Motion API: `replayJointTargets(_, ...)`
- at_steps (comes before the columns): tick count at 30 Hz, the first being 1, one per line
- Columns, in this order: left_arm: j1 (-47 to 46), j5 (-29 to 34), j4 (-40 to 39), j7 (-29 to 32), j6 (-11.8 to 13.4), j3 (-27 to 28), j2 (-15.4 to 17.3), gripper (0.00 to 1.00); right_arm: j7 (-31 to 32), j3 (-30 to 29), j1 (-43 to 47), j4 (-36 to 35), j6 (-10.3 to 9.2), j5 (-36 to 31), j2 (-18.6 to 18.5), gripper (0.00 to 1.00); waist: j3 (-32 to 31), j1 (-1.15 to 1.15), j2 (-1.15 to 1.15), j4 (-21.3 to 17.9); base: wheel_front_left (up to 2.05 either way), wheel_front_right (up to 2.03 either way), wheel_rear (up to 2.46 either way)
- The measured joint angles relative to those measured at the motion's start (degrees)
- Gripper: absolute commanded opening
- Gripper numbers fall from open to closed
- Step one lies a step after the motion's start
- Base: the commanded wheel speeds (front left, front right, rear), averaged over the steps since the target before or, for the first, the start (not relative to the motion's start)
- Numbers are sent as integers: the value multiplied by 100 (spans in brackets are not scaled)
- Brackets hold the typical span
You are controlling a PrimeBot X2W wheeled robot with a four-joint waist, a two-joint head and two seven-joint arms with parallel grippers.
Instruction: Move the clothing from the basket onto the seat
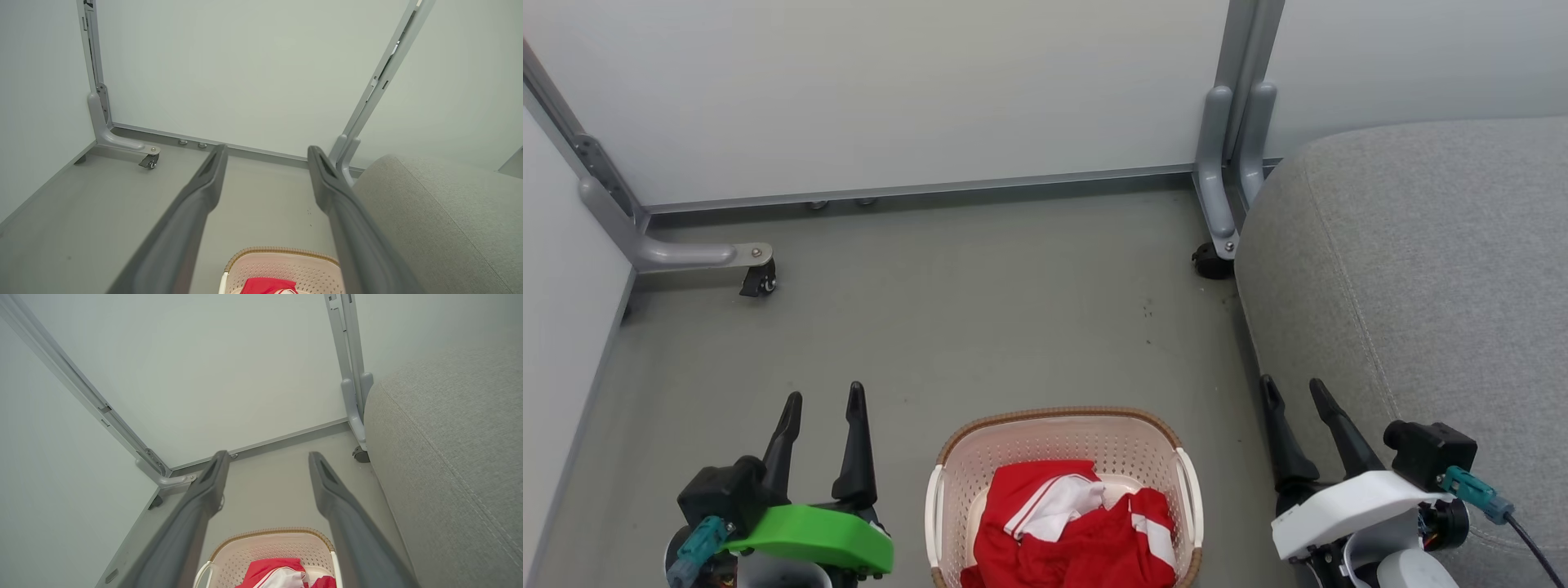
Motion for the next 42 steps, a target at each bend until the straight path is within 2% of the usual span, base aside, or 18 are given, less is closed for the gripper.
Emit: replayJointTargets(42,146,2075,-79,-498,-9,-408,105,100,-493,358,110,-27,1,-2003,-15,100,-150,0,0,-20,0,0,0)
